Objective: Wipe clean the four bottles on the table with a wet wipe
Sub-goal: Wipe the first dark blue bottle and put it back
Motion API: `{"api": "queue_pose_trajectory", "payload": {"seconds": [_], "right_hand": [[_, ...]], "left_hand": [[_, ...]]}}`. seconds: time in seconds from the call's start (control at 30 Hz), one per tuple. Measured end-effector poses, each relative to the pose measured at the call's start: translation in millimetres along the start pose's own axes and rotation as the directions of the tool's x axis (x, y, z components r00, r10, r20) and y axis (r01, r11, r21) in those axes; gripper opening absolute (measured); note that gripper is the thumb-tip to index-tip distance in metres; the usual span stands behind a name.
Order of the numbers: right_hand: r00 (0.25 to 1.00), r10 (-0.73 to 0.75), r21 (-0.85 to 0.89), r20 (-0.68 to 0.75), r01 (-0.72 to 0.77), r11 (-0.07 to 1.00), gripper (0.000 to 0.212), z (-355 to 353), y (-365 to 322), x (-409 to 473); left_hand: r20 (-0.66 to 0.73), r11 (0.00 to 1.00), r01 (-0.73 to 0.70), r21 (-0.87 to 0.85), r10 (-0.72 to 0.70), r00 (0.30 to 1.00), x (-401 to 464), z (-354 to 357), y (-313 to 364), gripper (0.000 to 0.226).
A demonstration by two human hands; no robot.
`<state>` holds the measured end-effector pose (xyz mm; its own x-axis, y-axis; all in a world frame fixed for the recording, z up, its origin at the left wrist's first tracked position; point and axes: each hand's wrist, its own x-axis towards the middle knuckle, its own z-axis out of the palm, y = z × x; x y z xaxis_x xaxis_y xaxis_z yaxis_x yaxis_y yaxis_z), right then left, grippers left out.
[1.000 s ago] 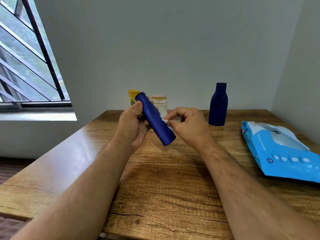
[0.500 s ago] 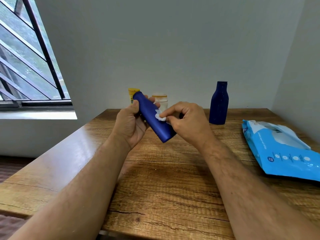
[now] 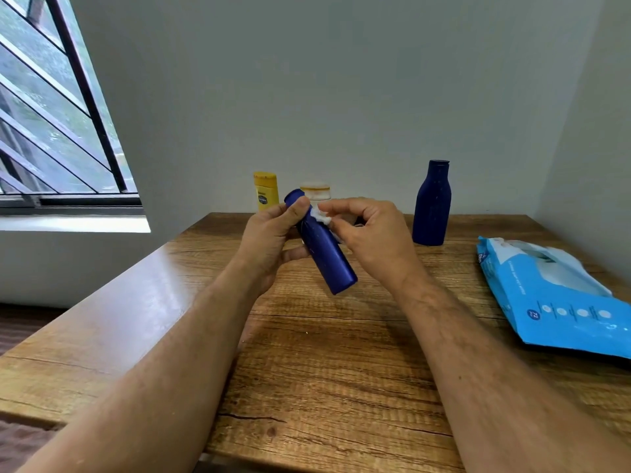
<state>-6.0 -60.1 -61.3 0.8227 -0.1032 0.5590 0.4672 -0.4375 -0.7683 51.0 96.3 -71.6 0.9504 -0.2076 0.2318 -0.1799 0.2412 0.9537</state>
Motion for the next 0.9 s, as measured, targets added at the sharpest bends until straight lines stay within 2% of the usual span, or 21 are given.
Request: {"api": "queue_pose_trajectory", "payload": {"seconds": [0.17,0.27,0.5,0.63,0.8,0.9], "right_hand": [[0.998,0.049,-0.01,0.036,-0.048,0.999,0.016,-3.4,1.4,2.2],[0.989,0.096,0.041,0.114,-0.101,0.994,0.012,-4.7,2.5,0.1],[0.969,0.102,-0.049,0.223,-0.093,0.994,0.01,-10.0,6.8,-0.7],[0.984,0.072,-0.089,0.165,-0.058,0.994,0.013,-4.4,5.2,0.2],[0.997,-0.078,-0.13,0.024,0.08,0.988,0.015,1.4,-0.1,1.6],[0.991,-0.136,-0.163,0.014,0.137,0.977,0.016,1.7,0.3,2.7]], "left_hand": [[-0.039,1.0,0.022,0.022,-0.022,0.999,0.8,-1.9,2.0,0.035],[-0.107,0.999,0.042,-0.002,-0.042,0.993,1.2,-8.5,3.0,0.039],[-0.179,0.995,0.078,-0.063,-0.088,0.98,2.8,-14.8,4.3,0.039],[-0.114,0.991,0.105,-0.079,-0.114,0.987,1.1,-9.6,1.3,0.038],[0.057,0.994,0.097,-0.051,-0.094,0.994,-2.4,2.4,-0.3,0.032],[0.049,0.994,0.079,-0.072,-0.075,0.996,-1.5,2.8,0.8,0.034]]}}
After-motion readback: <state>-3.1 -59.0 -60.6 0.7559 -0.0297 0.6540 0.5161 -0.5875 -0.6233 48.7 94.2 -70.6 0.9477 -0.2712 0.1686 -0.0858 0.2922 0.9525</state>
